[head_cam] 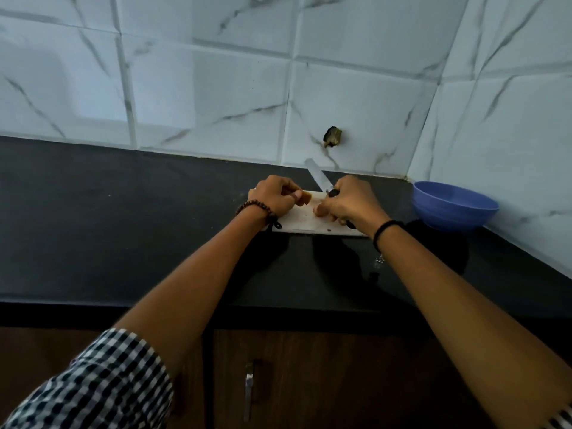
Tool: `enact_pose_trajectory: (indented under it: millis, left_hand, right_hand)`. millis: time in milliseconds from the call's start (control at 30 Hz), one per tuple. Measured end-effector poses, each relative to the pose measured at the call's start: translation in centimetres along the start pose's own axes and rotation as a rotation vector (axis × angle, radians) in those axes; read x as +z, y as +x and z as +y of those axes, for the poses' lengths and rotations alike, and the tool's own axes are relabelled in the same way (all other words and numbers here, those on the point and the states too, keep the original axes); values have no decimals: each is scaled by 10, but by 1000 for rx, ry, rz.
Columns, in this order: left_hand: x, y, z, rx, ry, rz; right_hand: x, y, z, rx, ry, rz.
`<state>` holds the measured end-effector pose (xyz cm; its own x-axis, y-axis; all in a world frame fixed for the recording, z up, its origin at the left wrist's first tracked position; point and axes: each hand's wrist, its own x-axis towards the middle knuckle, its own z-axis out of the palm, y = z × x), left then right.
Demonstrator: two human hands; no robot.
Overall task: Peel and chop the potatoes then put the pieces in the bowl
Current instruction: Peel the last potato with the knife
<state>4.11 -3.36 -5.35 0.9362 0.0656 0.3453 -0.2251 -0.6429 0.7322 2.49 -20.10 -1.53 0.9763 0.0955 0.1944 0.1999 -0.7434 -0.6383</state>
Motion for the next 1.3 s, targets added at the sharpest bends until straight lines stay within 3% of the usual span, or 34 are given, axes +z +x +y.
enact_pose_trajectory:
  millis: [200,300,467,633,867,1300]
  left_hand:
    - [0,0,3,-19,56,-13]
    - [0,-3,8,-28,207,-22]
    - [2,-2,9,-47,223,-53]
    - [3,-2,9,-8,276,-70]
    - [6,-1,9,19,325,-33]
    - [7,-2,9,69,366,-38]
  right_hand:
    - [-1,36,-8,-14,22,100]
    - [9,51,-15,-34,-17,65]
    - [21,58,-15,-38,-98,-66]
    - [9,45,-9,-68,-31,93]
    - [1,8,0,9,110,-58]
    - [12,13,5,-50,-1,31]
